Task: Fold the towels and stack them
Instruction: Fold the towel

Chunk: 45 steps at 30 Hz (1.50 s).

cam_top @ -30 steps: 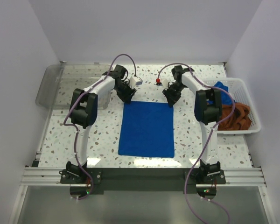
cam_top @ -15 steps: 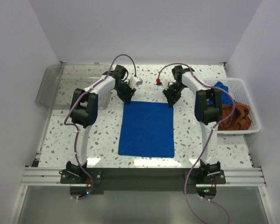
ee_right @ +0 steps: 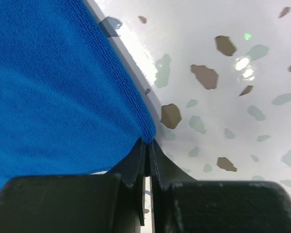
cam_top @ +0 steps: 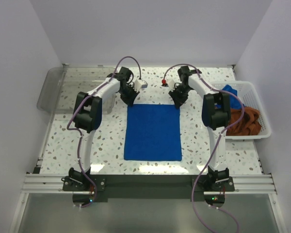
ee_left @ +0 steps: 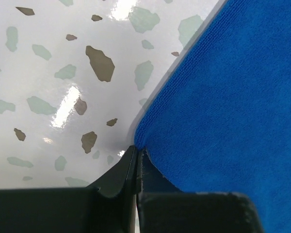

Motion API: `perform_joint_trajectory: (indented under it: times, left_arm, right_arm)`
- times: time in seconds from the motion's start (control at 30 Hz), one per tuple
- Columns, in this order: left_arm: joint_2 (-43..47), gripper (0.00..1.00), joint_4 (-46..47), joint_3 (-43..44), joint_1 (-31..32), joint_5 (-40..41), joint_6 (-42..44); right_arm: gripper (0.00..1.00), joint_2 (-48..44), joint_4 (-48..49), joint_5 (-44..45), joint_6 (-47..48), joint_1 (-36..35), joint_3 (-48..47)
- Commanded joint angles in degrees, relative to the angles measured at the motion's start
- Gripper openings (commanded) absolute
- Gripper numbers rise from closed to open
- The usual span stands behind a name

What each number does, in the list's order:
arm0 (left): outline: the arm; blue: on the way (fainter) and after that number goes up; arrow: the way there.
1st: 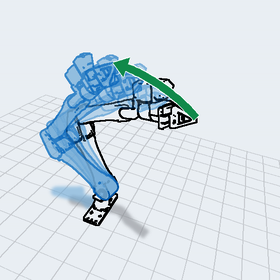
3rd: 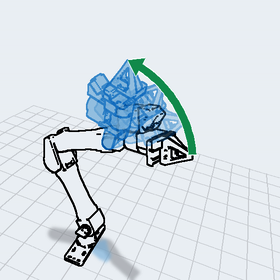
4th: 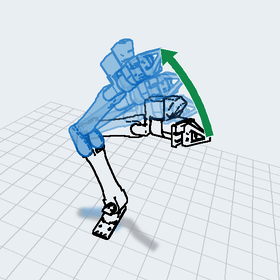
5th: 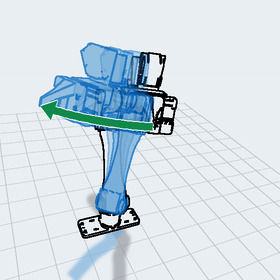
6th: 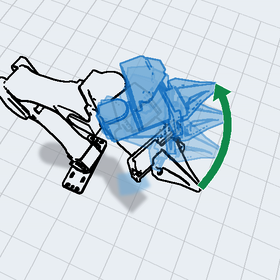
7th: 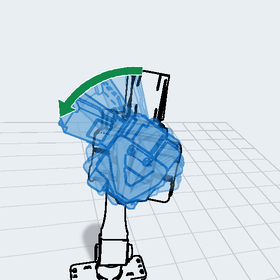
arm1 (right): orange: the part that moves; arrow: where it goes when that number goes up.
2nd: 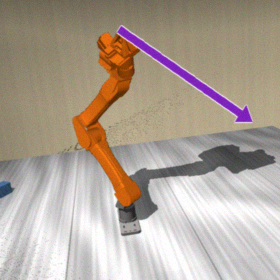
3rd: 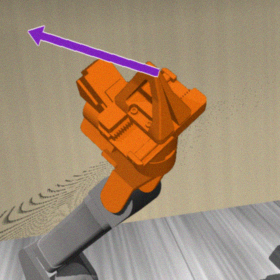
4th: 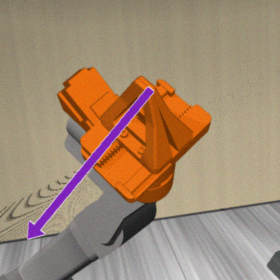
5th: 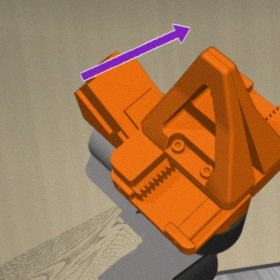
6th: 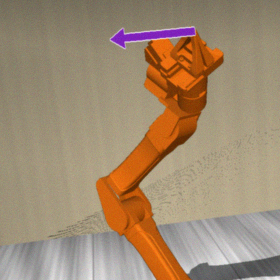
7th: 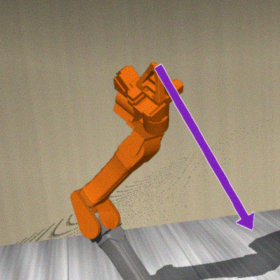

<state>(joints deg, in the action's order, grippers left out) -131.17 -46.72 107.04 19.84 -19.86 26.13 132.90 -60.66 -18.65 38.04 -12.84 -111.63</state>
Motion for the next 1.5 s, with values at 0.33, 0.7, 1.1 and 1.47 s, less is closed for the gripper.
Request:
perform_joint_trajectory:
  times: [0.33, 0.7, 1.1, 1.47]
  left_arm:
    - [13.6, 0.0, 13.2, -5.4, -0.8, 9.5, -1.4]
    - [17.2, 0.0, 13.9, -8.2, -0.5, 7.3, -4.9]
    - [21.9, 0.0, 12.5, -13.3, 0.2, 8.5, -9.2]
    - [29.5, 0.0, 12.2, -24.3, 2.1, 7.6, -15.8]
  right_arm:
    - [0.0, -16.2, 11.6, 13.1, -2.8, -1.7, 2.4]
    - [0.0, -18.8, 20.7, 18.6, -2.7, -2.3, 9.9]
    - [0.0, -24.6, 26.5, 23.0, -1.2, -3.6, 16.4]
    - [0.0, -33.1, 28.8, 31.4, 0.0, -8.7, 28.0]
